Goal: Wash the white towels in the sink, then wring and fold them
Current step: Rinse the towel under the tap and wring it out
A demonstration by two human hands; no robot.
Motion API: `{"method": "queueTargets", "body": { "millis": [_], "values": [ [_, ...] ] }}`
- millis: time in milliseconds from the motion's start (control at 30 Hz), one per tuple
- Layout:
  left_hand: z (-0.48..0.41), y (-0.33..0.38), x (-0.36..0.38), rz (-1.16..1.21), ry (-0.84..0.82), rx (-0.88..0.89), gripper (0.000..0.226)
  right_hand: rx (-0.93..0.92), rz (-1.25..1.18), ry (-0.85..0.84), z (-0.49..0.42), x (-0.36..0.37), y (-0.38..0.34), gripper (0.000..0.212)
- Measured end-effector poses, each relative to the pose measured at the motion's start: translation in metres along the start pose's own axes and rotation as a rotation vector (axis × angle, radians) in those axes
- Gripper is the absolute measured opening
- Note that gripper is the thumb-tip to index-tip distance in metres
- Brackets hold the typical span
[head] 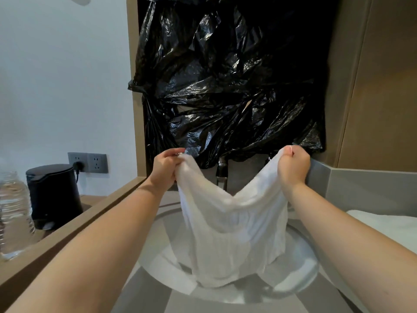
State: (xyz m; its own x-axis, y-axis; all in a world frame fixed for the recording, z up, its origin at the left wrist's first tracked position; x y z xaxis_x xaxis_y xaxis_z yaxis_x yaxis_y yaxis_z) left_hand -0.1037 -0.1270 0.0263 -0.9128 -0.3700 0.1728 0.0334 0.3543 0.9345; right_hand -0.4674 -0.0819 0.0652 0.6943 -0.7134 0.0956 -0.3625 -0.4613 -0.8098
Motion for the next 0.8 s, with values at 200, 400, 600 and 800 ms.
{"method": "queueTargets", "body": {
  "millis": [200, 400, 600, 800],
  "values": [
    [0.014, -0.059, 0.004, -0.339, -0.058, -0.118, 0.035, 0.319, 0.123, -0.382, 0.027, 0.033, 0.065, 0.028],
    [0.05, -0.1, 0.051, -0.066, -0.095, -0.335, 0.028, 0.843, -0.319, -0.609, 0.104, 0.095, 0.097, 0.027],
    [0.052, -0.138, 0.068, -0.127, -0.191, -0.479, 0.026, 1.087, -0.338, -0.706, 0.14, 0.12, 0.121, 0.031],
    [0.056, -0.148, 0.086, -0.079, -0.364, -0.499, 0.033, 0.902, -0.292, -0.801, 0.144, 0.13, 0.139, 0.03]
  ]
}}
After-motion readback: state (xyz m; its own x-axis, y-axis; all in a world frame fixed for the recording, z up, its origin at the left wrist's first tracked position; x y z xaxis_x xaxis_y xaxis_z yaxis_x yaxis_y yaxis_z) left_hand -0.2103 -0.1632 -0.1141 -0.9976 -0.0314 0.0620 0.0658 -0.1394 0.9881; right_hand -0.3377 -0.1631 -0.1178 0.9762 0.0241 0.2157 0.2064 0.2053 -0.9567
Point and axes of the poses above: each hand's wrist, its own z-axis away from the middle knuckle, its own x-axis out of the palm, y = z × x, the point moved 9 cm from there along -z, towards the middle knuckle, and after that the axes turned 7 degrees about y, right-handed, at the moved point
